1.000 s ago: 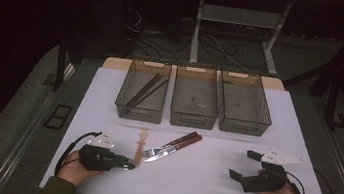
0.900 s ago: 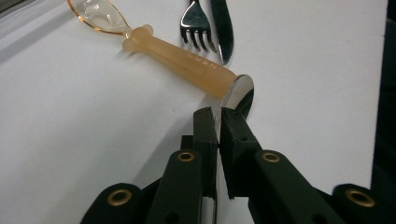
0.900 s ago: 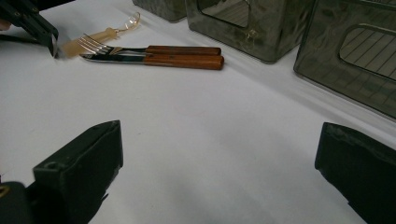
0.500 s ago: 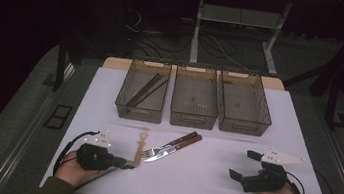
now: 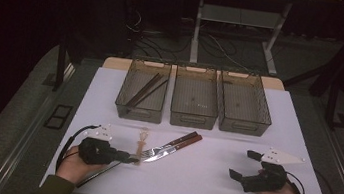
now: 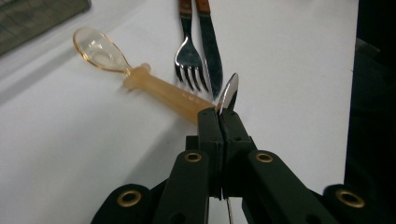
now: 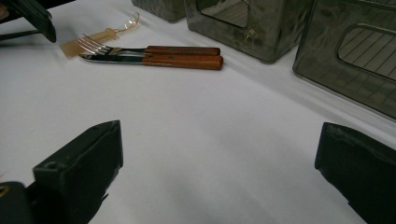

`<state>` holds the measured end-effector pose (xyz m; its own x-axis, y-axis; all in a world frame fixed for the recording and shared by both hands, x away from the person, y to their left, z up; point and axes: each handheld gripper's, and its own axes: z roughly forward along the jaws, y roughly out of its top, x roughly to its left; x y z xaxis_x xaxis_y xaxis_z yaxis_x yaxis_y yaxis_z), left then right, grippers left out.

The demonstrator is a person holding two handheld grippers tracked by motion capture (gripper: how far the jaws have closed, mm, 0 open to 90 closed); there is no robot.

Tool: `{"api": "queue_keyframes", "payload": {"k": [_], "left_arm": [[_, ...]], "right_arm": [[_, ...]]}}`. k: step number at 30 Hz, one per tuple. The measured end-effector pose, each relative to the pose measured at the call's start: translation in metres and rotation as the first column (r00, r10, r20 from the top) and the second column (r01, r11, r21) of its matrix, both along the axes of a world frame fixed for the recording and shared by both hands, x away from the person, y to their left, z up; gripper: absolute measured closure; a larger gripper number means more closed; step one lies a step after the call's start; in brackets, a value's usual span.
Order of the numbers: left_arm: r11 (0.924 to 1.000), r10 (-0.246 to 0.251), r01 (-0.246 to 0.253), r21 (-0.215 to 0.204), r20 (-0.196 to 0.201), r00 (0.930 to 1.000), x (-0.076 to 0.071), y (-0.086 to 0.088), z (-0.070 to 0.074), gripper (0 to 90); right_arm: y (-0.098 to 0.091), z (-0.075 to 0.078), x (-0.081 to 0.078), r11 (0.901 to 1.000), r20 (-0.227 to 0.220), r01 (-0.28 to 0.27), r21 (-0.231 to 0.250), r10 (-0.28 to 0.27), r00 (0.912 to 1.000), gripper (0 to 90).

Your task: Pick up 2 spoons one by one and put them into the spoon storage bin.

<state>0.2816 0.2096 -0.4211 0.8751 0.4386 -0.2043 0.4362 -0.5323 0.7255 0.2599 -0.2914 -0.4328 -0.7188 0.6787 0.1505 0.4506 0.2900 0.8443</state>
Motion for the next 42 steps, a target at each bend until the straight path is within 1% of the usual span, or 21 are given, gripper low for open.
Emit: {"api": "queue_keyframes", "payload": {"k": [5, 7, 9, 13, 19, 23, 27, 31, 39, 40, 42], "left_arm": [[0.9999, 0.007, -0.007, -0.011, 0.017, 0.9998, 0.006, -0.005, 0.006, 89.0], [0.9997, 0.019, -0.019, -0.018, 0.023, 0.9996, 0.009, -0.009, 0.009, 88.9], [0.9986, 0.028, -0.027, -0.045, 0.026, 0.9993, 0.012, -0.012, 0.012, 89.0], [0.997, 0.049, -0.046, -0.062, 0.045, 0.9978, 0.019, -0.022, 0.018, 89.0], [0.9945, 0.091, -0.087, -0.058, 0.076, 0.993, 0.032, -0.038, 0.028, 89.0], [0.9905, 0.11, -0.103, -0.091, 0.083, 0.9904, 0.04, -0.047, 0.035, 89.0], [0.9864, 0.126, -0.114, -0.118, 0.1, 0.9869, 0.049, -0.055, 0.041, 89.0], [0.9826, 0.147, -0.132, -0.131, 0.113, 0.9827, 0.058, -0.066, 0.047, 89.0], [0.9765, 0.162, -0.14, -0.164, 0.133, 0.9778, 0.078, -0.086, 0.056, 89.0], [0.9748, 0.168, -0.144, -0.17, 0.14, 0.9757, 0.081, -0.089, 0.058, 89.0], [0.9716, 0.177, -0.15, -0.183, 0.142, 0.974, 0.086, -0.094, 0.062, 88.9]], "right_arm": [[0.0, 0.0, 0.0, 1.0, -0.001, 0.0, 0.0, 0.0, 1.0, 1.2], [0.0, 0.0, 0.0, 1.0, -0.001, 0.0, 0.001, 0.0, 1.0, 1.2], [0.0, 0.0, 0.0, 1.0, -0.004, 0.002, 0.001, -0.002, 1.0, 1.2], [0.0, 0.0, 0.0, 1.0, -0.005, 0.003, 0.001, -0.003, 1.0, 1.2], [0.0, 0.0, 0.0, 1.0, -0.001, 0.001, 0.002, -0.001, 1.0, 1.2], [0.0, 0.0, 0.0, 1.0, -0.002, 0.001, 0.002, -0.001, 1.0, 1.2], [-0.001, 0.0, 0.0, 1.0, -0.002, 0.001, 0.004, -0.001, 1.0, 1.2], [-0.001, 0.0, 0.0, 1.0, -0.002, 0.001, 0.004, -0.001, 1.0, 1.2], [-0.001, 0.0, -0.001, 1.0, 0.001, 0.004, 0.008, -0.004, 1.0, 1.2], [-0.001, 0.0, -0.001, 1.0, 0.001, 0.004, 0.008, -0.004, 1.0, 1.2], [-0.001, 0.0, -0.001, 1.0, 0.001, 0.003, 0.008, -0.003, 1.0, 1.2]]}}
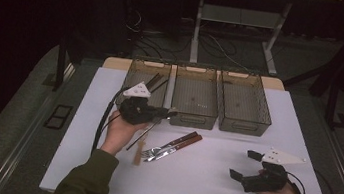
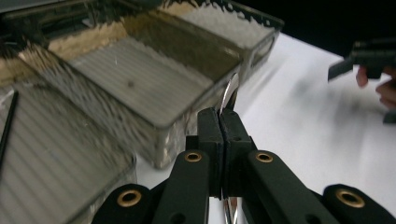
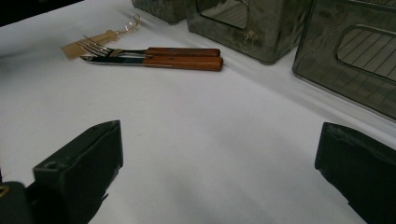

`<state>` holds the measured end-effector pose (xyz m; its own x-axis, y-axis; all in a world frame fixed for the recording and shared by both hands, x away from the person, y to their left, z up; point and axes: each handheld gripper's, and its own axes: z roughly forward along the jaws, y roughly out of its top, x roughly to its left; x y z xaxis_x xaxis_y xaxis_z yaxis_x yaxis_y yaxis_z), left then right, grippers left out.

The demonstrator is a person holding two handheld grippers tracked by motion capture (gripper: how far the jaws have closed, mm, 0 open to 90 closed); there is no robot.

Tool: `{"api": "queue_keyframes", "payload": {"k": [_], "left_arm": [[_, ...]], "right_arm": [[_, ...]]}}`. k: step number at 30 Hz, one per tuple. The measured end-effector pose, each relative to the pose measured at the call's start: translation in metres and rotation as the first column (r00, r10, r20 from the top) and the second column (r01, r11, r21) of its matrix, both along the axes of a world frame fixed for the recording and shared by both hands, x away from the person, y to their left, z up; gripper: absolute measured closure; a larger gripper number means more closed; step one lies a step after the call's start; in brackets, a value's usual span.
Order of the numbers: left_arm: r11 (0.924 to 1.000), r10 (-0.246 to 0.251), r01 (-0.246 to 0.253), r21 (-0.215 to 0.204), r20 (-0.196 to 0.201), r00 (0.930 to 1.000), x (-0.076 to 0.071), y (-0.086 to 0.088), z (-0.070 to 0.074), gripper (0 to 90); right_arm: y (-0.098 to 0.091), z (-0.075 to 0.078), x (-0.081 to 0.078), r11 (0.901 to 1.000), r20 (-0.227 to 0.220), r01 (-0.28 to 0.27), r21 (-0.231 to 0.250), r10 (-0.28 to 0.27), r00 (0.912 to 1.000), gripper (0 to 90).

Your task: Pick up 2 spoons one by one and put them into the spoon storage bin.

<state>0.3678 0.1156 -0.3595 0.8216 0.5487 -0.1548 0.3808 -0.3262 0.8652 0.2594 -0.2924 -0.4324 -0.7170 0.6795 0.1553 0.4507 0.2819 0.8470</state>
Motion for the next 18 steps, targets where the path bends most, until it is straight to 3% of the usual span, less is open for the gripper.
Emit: {"api": "queue_keyframes", "payload": {"k": [10, 18], "left_arm": [[0.9986, 0.049, -0.048, -0.022, 0.032, 0.9983, 0.034, -0.03, 0.02, 88.9], [0.9971, 0.075, -0.075, -0.013, 0.05, 0.9959, 0.061, -0.057, 0.031, 88.9]], "right_arm": [[0.0, 0.0, 0.0, 1.0, 0.001, 0.0, 0.004, 0.0, 1.0, 1.2], [0.001, 0.001, -0.001, 0.9999, 0.002, -0.006, 0.011, 0.006, 1.0, 1.2]]}}
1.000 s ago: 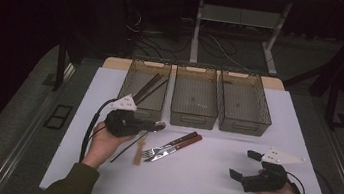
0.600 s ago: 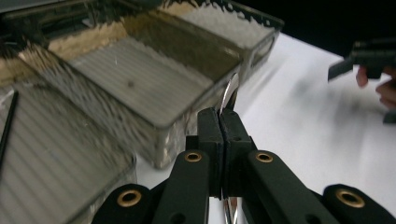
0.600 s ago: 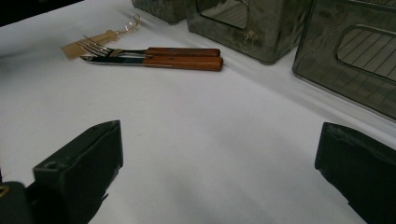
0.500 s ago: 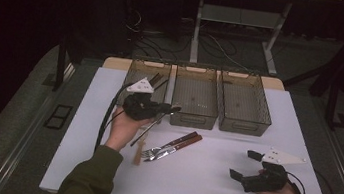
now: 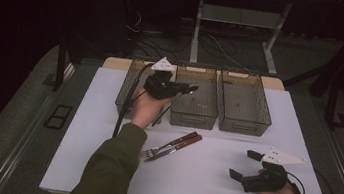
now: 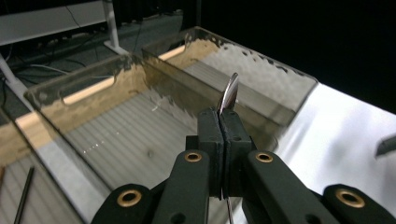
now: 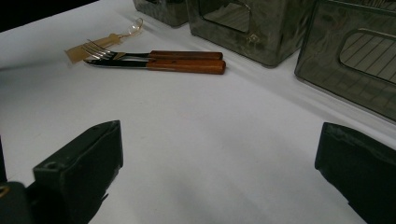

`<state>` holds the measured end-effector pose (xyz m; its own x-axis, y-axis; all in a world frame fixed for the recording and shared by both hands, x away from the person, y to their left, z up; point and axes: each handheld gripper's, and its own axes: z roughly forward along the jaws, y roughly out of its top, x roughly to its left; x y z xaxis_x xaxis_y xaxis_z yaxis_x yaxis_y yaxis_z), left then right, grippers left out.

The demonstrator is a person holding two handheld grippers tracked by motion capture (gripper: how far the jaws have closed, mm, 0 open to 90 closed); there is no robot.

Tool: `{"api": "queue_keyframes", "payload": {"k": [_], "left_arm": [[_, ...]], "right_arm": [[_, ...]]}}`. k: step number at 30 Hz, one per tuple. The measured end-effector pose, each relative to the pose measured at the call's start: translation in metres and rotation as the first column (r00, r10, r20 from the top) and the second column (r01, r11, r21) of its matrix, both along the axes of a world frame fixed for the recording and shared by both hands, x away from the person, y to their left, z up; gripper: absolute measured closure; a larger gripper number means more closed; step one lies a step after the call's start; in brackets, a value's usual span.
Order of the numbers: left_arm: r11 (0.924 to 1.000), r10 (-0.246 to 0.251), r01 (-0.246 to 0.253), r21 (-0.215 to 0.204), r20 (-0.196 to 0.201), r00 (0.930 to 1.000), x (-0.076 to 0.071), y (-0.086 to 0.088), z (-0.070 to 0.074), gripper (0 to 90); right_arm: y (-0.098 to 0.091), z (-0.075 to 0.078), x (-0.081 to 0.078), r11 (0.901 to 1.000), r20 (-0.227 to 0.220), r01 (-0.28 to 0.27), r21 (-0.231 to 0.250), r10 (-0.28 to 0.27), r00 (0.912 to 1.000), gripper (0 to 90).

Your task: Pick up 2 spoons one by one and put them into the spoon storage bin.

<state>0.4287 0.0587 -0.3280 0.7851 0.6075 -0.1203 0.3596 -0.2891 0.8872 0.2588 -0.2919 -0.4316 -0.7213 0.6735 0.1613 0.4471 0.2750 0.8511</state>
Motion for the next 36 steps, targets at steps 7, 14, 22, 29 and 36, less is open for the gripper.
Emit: {"api": "queue_keyframes", "payload": {"k": [7, 14, 22, 29, 36], "left_arm": [[0.9994, 0.033, -0.033, -0.002, 0.009, 0.9994, 0.026, -0.022, 0.001, 88.9], [0.9981, 0.06, -0.06, 0.013, 0.019, 0.998, 0.048, -0.039, -0.009, 88.9], [0.9941, 0.105, -0.105, 0.025, 0.02, 0.9943, 0.064, -0.049, -0.019, 88.9], [0.9897, 0.135, -0.136, 0.045, 0.031, 0.9904, 0.072, -0.054, -0.024, 87.7], [0.9888, 0.133, -0.135, 0.064, 0.033, 0.9905, 0.069, -0.055, -0.025, 64.1]], "right_arm": [[0.0, 0.001, 0.0, 0.9999, 0.001, -0.003, 0.01, 0.003, 1.0, 1.2], [0.0, 0.002, -0.001, 0.9998, 0.006, -0.017, 0.009, 0.017, 0.9998, 1.2], [0.001, 0.002, -0.001, 0.9998, 0.009, -0.02, 0.009, 0.02, 0.9998, 1.2], [0.0, 0.002, -0.001, 0.9997, 0.011, -0.019, 0.013, 0.019, 0.9998, 1.2], [0.001, 0.002, -0.001, 0.9997, 0.012, -0.021, 0.013, 0.021, 0.9997, 1.2]]}}
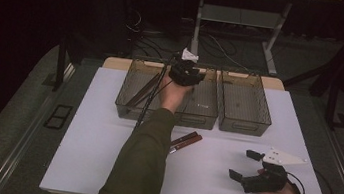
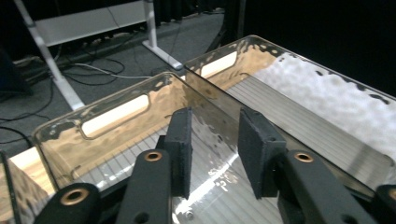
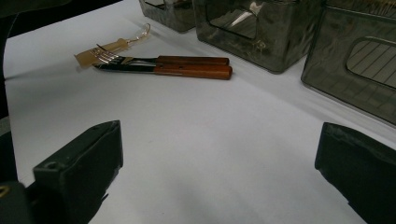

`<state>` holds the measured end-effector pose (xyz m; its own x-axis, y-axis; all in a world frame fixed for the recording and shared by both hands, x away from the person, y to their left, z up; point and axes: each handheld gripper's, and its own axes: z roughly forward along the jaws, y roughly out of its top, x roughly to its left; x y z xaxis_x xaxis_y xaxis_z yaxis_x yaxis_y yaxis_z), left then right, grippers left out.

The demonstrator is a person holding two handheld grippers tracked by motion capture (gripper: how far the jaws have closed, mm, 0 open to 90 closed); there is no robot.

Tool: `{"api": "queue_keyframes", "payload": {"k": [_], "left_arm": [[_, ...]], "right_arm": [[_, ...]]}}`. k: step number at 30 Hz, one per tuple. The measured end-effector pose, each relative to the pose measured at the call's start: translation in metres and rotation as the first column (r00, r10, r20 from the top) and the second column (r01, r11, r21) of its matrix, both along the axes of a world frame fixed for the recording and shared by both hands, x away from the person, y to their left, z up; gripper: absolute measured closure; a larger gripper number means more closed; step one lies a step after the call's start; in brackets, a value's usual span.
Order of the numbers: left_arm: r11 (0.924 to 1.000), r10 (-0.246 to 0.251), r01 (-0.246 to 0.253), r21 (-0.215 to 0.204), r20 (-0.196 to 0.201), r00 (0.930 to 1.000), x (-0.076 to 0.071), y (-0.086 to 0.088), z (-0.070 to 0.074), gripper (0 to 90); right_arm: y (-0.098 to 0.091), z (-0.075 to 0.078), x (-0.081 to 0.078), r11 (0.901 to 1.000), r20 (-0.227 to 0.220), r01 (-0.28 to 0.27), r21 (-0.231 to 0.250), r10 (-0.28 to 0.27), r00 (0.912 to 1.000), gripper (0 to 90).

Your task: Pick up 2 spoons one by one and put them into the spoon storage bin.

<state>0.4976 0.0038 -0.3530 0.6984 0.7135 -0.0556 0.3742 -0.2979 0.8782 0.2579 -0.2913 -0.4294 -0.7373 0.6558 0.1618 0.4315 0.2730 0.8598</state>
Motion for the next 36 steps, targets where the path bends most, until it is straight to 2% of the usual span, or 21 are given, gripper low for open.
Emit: {"api": "queue_keyframes", "payload": {"k": [1, 3, 4, 5, 7, 10, 11, 12, 13, 15, 16, 22, 26, 30, 36], "left_arm": [[0.9998, 0.004, -0.004, -0.018, 0.001, 1.0, -0.002, -0.001, 0.0, 62.2], [0.9997, -0.009, 0.009, -0.023, -0.006, 0.9999, -0.005, 0.0, 0.0, 56.1], [0.9998, -0.02, 0.02, -0.006, -0.005, 0.9998, -0.008, 0.001, 0.001, 54.3], [0.9997, -0.022, 0.022, -0.005, -0.005, 0.9998, -0.011, 0.002, 0.001, 52.7], [0.9994, -0.028, 0.028, -0.022, -0.018, 0.9994, -0.016, 0.005, -0.001, 47.9], [0.9986, -0.052, 0.051, -0.008, -0.031, 0.9982, -0.026, 0.01, -0.002, 44.1], [0.9978, -0.066, 0.067, 0.008, -0.033, 0.9973, -0.029, 0.013, -0.002, 42.7], [0.9979, -0.064, 0.064, -0.005, -0.032, 0.9974, -0.033, 0.014, -0.003, 41.4], [0.9967, -0.078, 0.079, 0.017, -0.034, 0.9964, -0.037, 0.017, -0.003, 40.1], [0.9956, -0.092, 0.093, 0.014, -0.034, 0.9952, -0.044, 0.022, -0.004, 38.1], [0.994, -0.103, 0.104, 0.034, -0.032, 0.9942, -0.048, 0.024, -0.005, 37.6], [0.9899, -0.126, 0.129, 0.06, -0.04, 0.9912, -0.074, 0.04, -0.009, 33.1], [0.9903, -0.125, 0.127, 0.057, -0.042, 0.9913, -0.091, 0.052, -0.012, 32.5], [0.9853, -0.139, 0.145, 0.091, -0.067, 0.988, -0.109, 0.067, -0.017, 34.3], [0.9856, -0.12, 0.13, 0.108, -0.099, 0.9879, -0.136, 0.092, -0.03, 48.4]], "right_arm": [[0.0, 0.0, 0.0, 1.0, -0.001, 0.0, 0.0, 0.0, 1.0, 1.2], [0.0, 0.0, 0.0, 1.0, -0.001, 0.0, -0.002, 0.0, 1.0, 1.2], [0.0, 0.0, 0.0, 1.0, -0.002, 0.0, -0.003, 0.0, 1.0, 1.2], [0.0, 0.0, 0.0, 1.0, -0.002, 0.0, -0.005, 0.0, 1.0, 1.2], [0.0, -0.001, 0.001, 1.0, -0.001, -0.002, -0.006, 0.002, 1.0, 1.2], [0.001, -0.001, 0.001, 1.0, -0.002, -0.001, -0.009, 0.001, 1.0, 1.2], [0.001, -0.001, 0.001, 1.0, -0.005, -0.001, -0.008, 0.0, 1.0, 1.2], [0.001, -0.001, 0.001, 1.0, -0.006, 0.0, -0.01, 0.0, 1.0, 1.2], [0.001, -0.001, 0.001, 0.9999, -0.005, 0.0, -0.011, 0.0, 1.0, 1.2], [0.001, -0.001, 0.001, 0.9999, -0.006, 0.001, -0.013, -0.001, 1.0, 1.2], [0.001, -0.001, 0.001, 0.9999, -0.007, 0.0, -0.017, 0.0, 1.0, 1.2], [0.001, -0.002, 0.001, 0.9998, -0.01, 0.0, -0.019, 0.0, 0.9999, 1.2], [0.001, -0.002, 0.001, 0.9998, -0.009, 0.003, -0.021, -0.003, 1.0, 1.2], [0.001, -0.002, 0.001, 0.9997, -0.01, 0.006, -0.023, -0.006, 0.9999, 1.2], [0.001, -0.002, 0.001, 0.9997, -0.01, 0.01, -0.022, -0.01, 0.9999, 1.2]]}}
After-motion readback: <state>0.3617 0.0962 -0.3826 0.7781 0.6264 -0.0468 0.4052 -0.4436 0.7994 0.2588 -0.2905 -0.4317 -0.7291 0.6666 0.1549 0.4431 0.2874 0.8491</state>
